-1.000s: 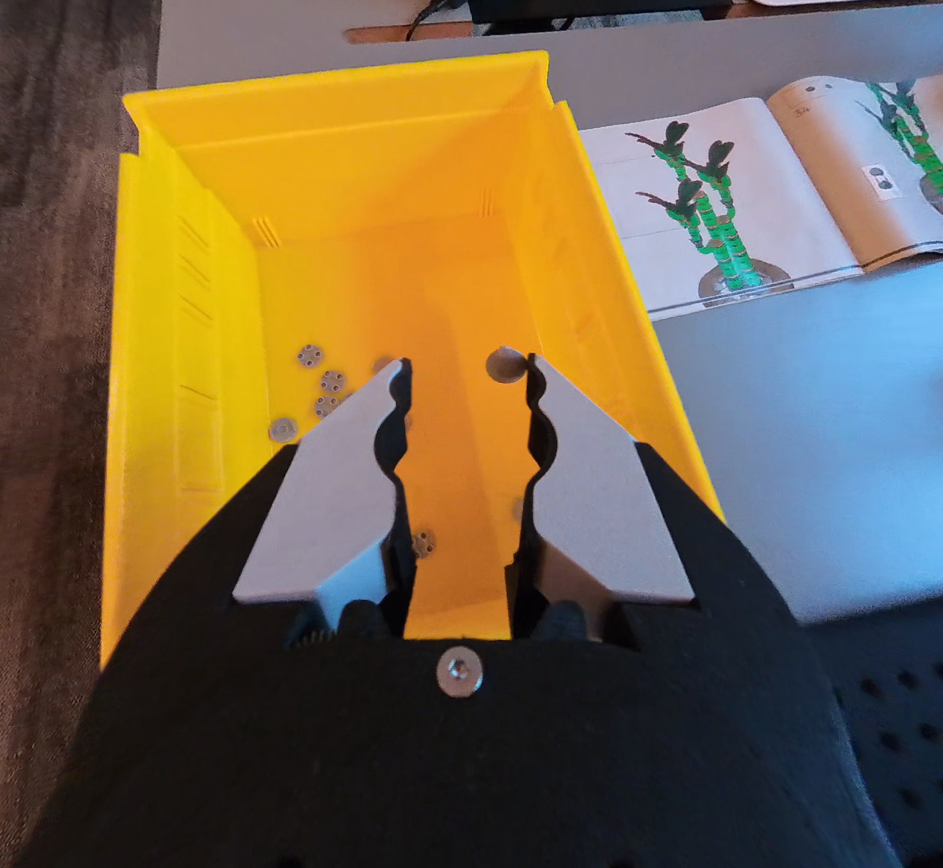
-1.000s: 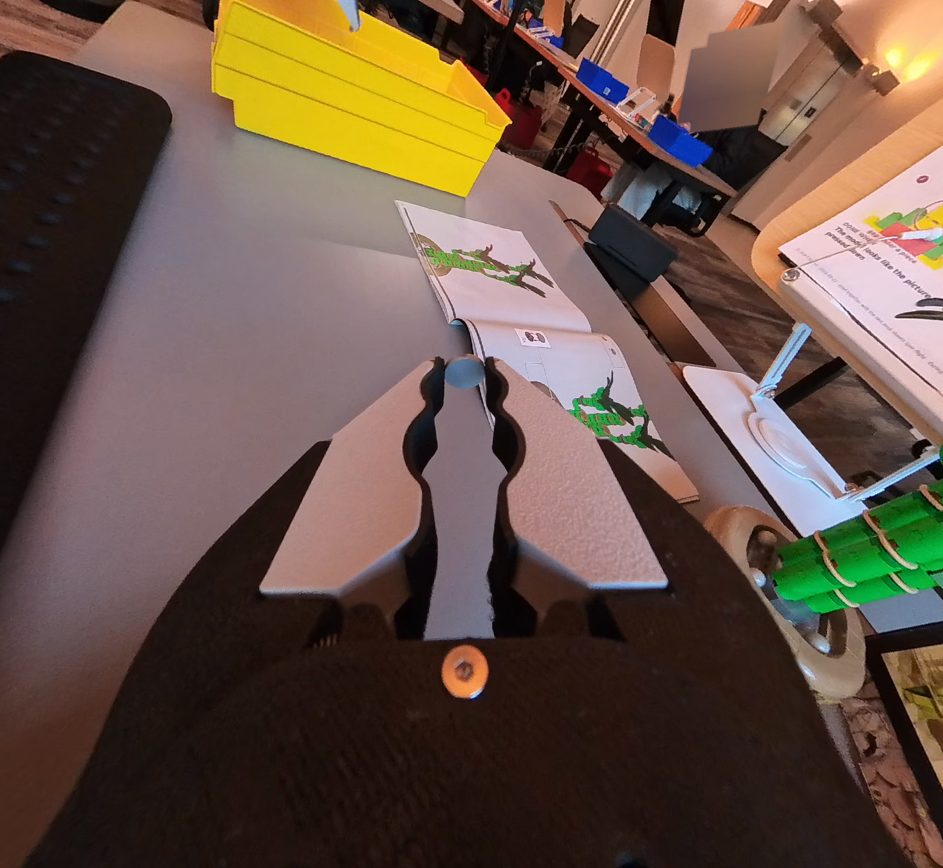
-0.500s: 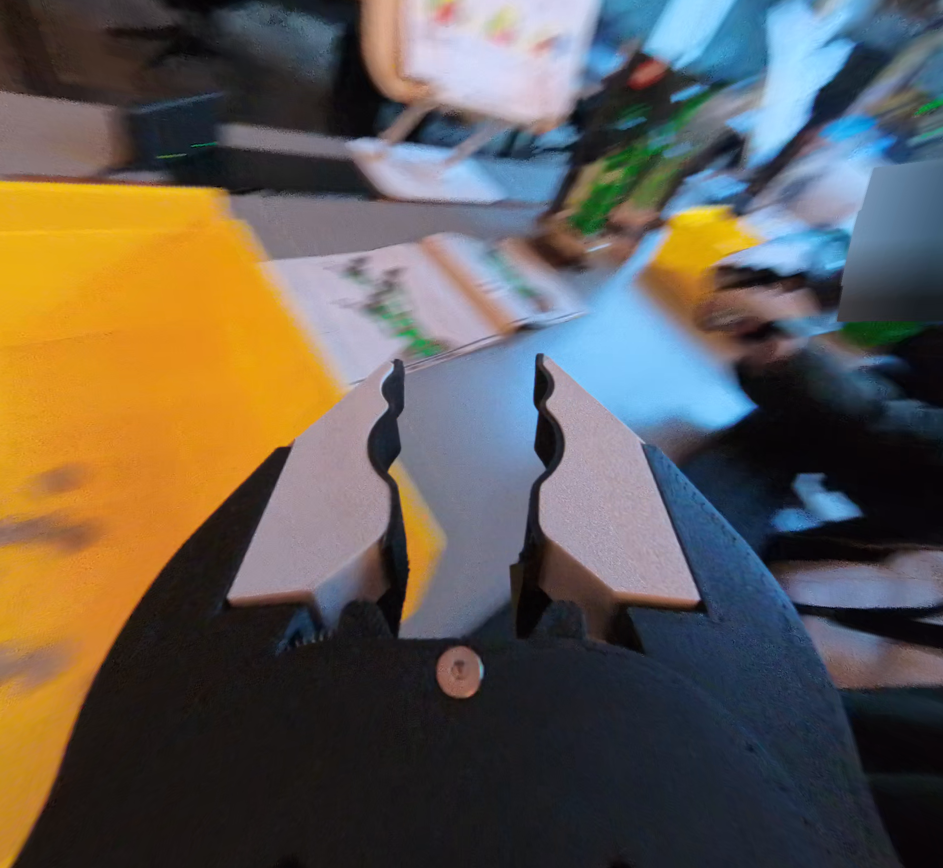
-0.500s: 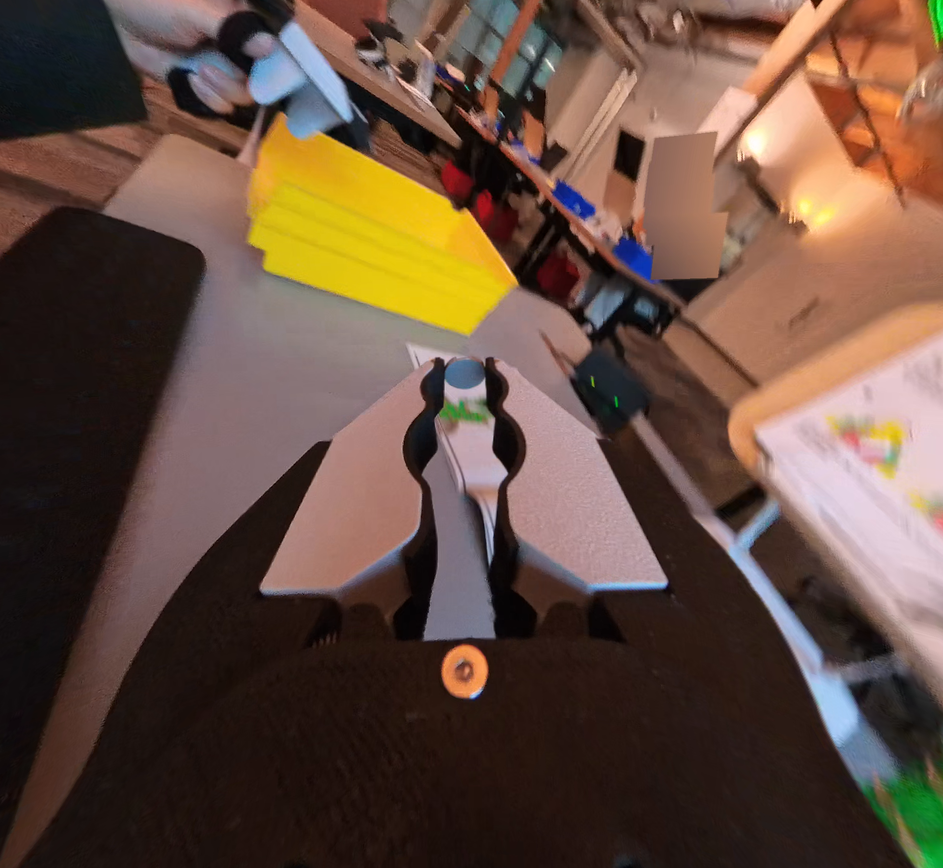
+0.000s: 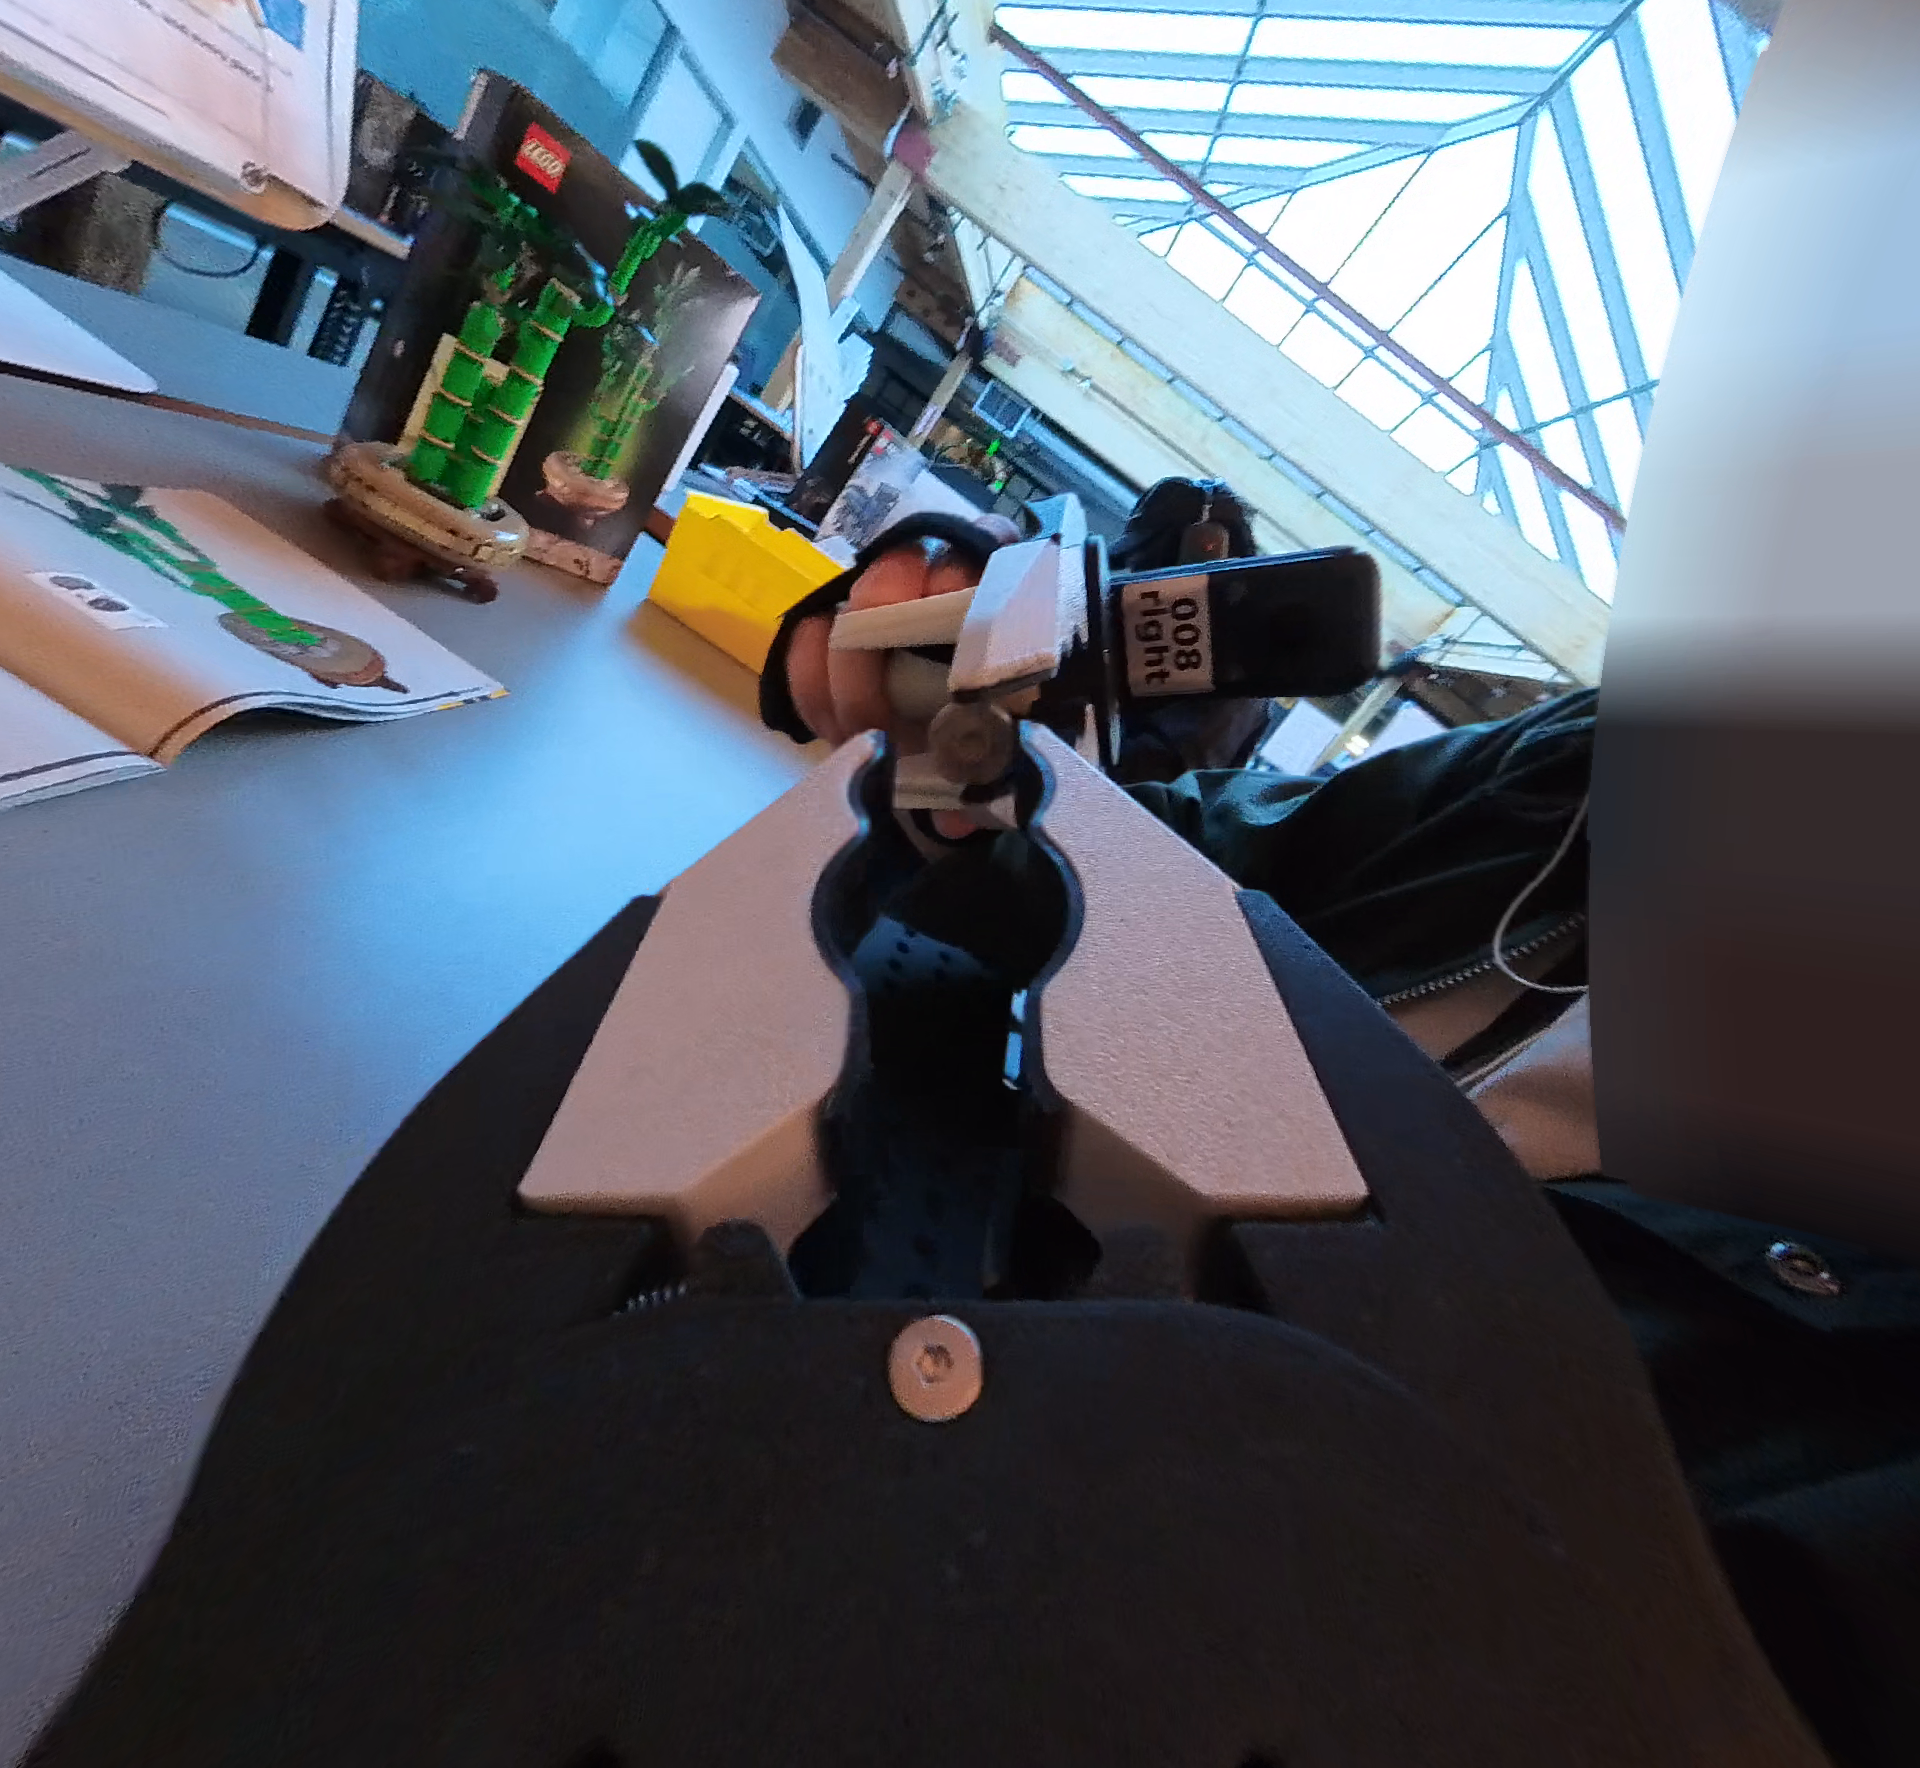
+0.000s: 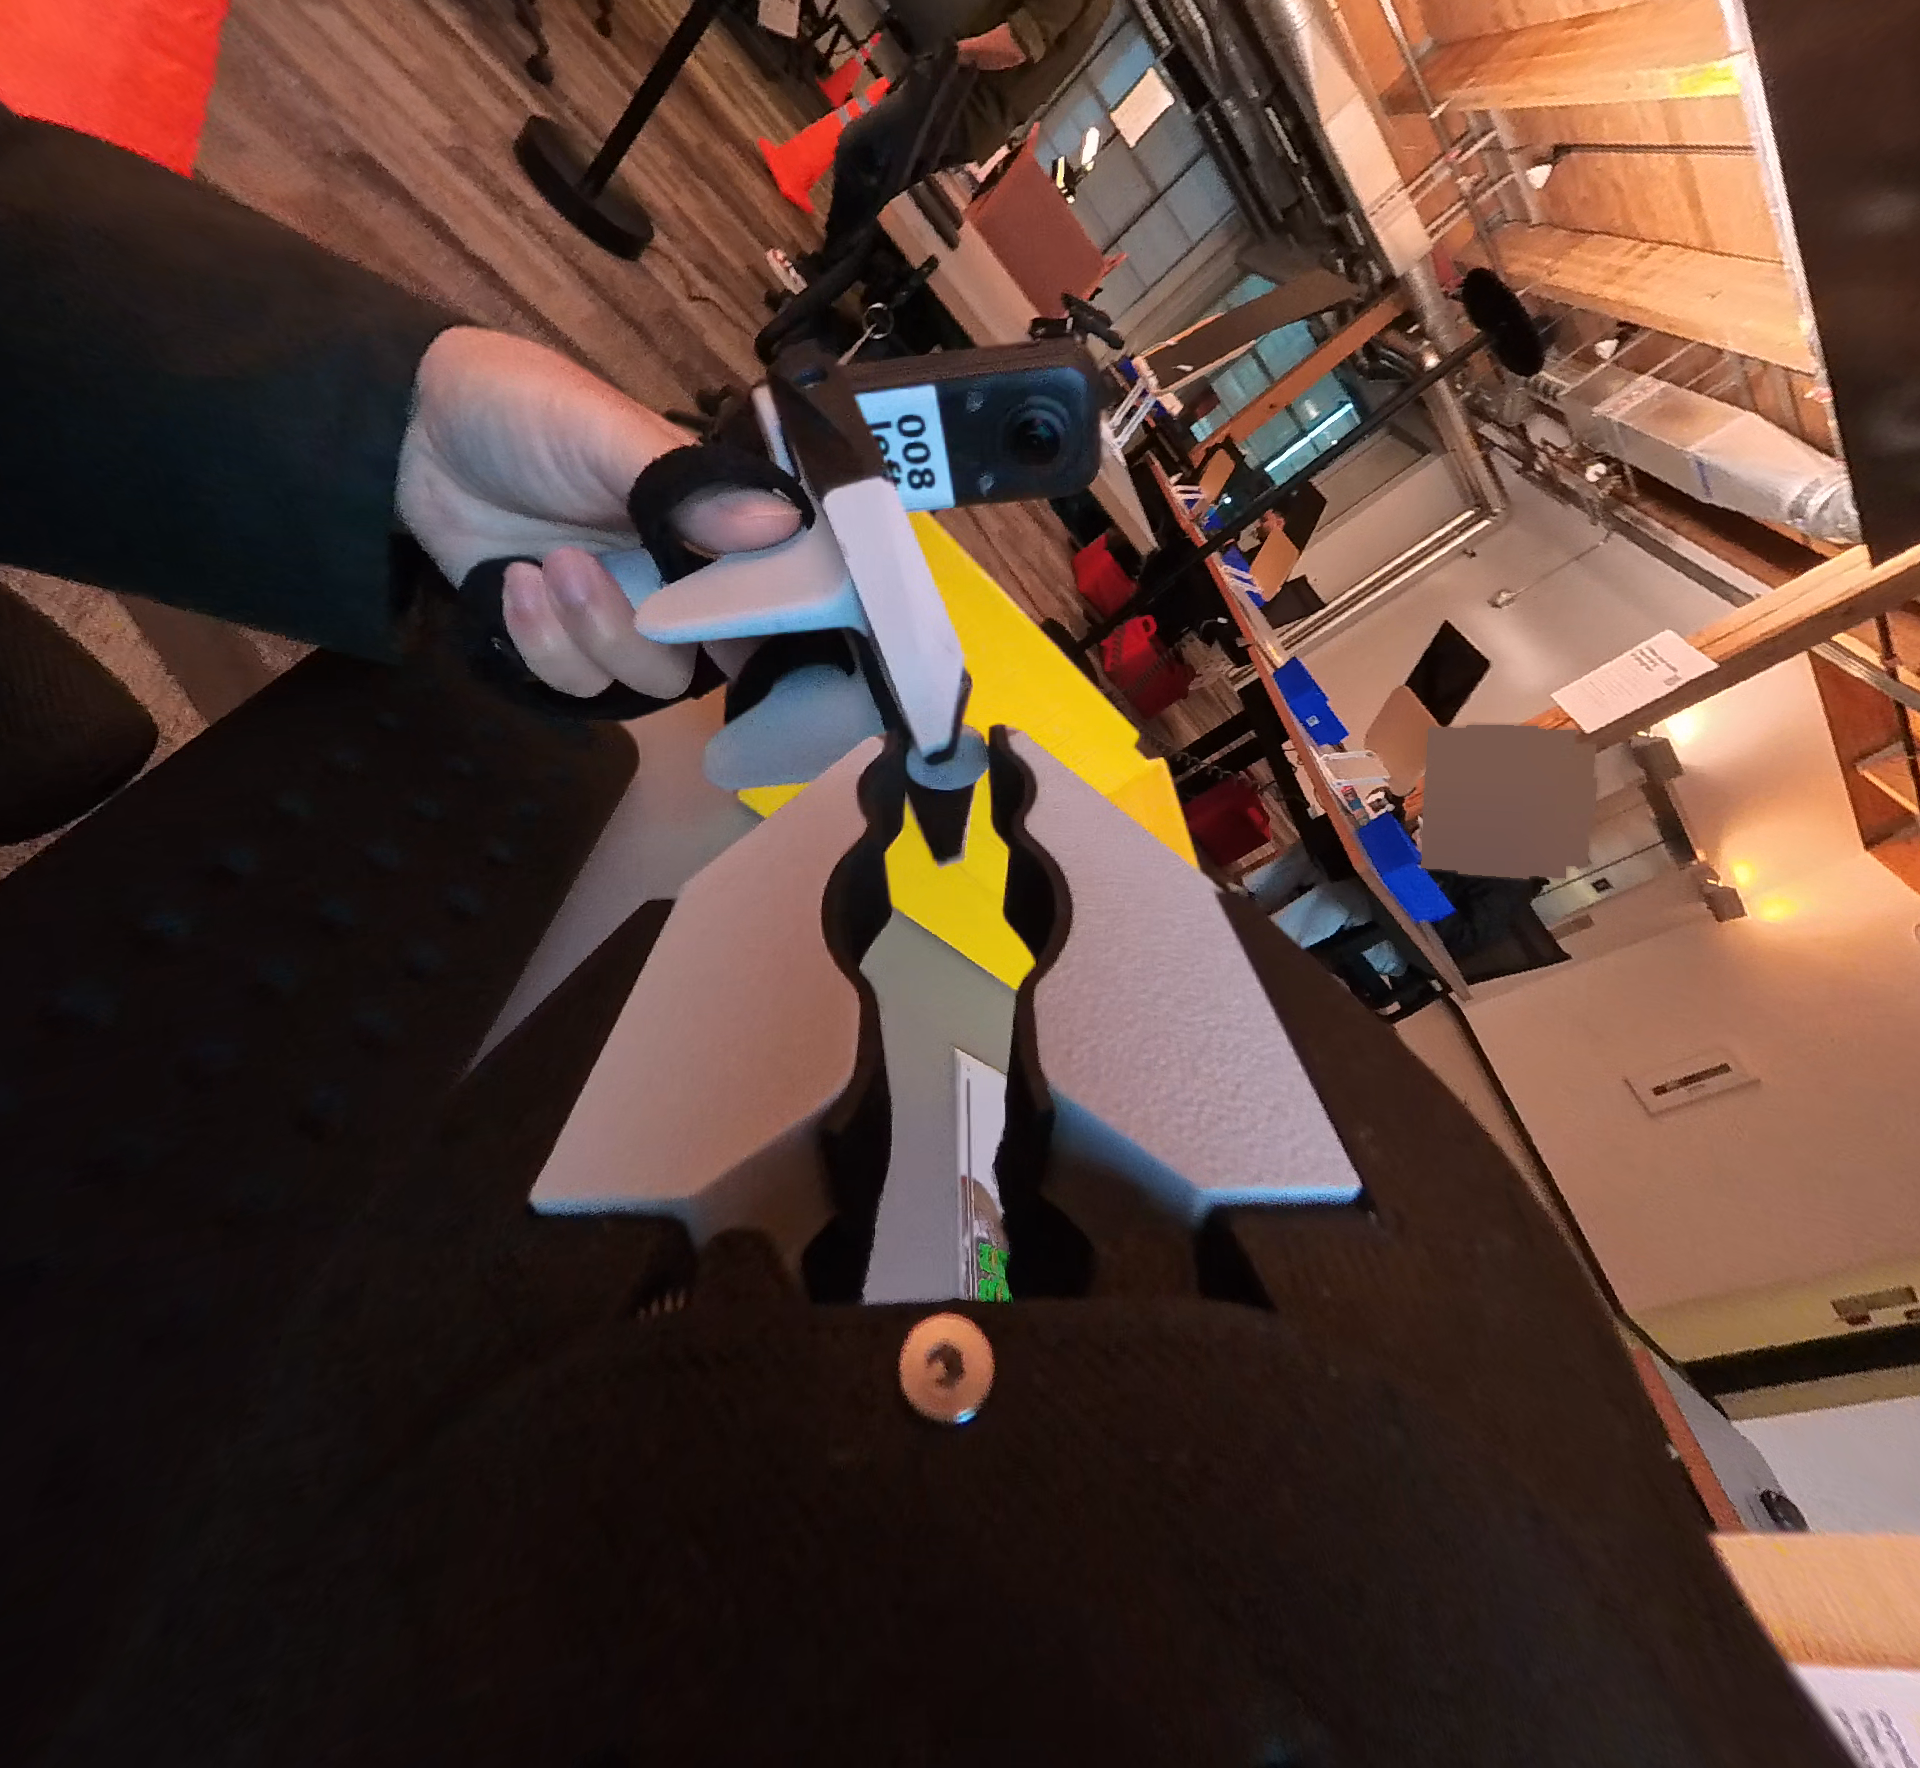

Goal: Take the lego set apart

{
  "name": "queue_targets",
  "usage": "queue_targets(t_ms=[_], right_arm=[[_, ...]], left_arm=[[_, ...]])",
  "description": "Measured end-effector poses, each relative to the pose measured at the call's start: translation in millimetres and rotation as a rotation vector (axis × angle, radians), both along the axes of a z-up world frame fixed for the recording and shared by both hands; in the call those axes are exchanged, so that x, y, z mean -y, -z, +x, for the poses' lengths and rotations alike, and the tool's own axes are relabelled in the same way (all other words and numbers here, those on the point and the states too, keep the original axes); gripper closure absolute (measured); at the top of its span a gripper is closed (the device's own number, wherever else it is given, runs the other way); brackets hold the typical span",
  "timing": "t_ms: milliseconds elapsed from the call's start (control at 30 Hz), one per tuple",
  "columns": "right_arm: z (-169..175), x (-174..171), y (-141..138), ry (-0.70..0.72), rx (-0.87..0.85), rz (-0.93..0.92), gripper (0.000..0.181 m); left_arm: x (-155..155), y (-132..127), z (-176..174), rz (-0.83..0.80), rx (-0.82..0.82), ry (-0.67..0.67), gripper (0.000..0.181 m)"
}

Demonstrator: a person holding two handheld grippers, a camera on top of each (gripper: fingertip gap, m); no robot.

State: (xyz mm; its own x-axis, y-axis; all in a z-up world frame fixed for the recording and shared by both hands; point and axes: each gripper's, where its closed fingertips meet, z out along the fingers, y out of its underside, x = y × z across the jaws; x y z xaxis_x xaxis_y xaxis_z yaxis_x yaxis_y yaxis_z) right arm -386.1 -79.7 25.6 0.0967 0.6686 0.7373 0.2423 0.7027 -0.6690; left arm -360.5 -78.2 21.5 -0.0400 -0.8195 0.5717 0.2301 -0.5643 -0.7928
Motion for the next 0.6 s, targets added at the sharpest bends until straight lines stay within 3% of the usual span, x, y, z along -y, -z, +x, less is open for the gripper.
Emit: queue_targets(t_ms=[33, 233, 400, 467, 533, 600], right_arm=[[-2.5, 1.2, 3.4, -0.007, 0.020, 0.007, 0.166], [-22.1, 5.4, 12.4, -0.026, 0.060, 0.045, 0.165], [-40.6, 7.8, 16.3, -0.016, 0.039, 0.030, 0.160], [-36.1, 6.6, 23.1, 0.002, 0.033, -0.007, 0.160], [-25.3, 1.7, 30.8, 0.030, 0.021, -0.056, 0.160], [-12.7, -8.9, 39.3, 0.074, 0.021, -0.105, 0.160]], left_arm=[[2.2, -0.7, -1.9, 0.001, 0.019, 0.008, 0.167], [4.3, 7.7, -21.6, 0.019, 0.008, -0.074, 0.167], [-14.5, 7.3, -74.9, 0.057, -0.053, -0.284, 0.167], [-40.1, 12.3, -120.4, 0.092, -0.200, -0.471, 0.167], [-74.7, 30.8, -175.2, 0.116, -0.482, -0.659, 0.167], [-108.0, 59.6, -221.4, 0.069, -0.781, -0.748, 0.167]])
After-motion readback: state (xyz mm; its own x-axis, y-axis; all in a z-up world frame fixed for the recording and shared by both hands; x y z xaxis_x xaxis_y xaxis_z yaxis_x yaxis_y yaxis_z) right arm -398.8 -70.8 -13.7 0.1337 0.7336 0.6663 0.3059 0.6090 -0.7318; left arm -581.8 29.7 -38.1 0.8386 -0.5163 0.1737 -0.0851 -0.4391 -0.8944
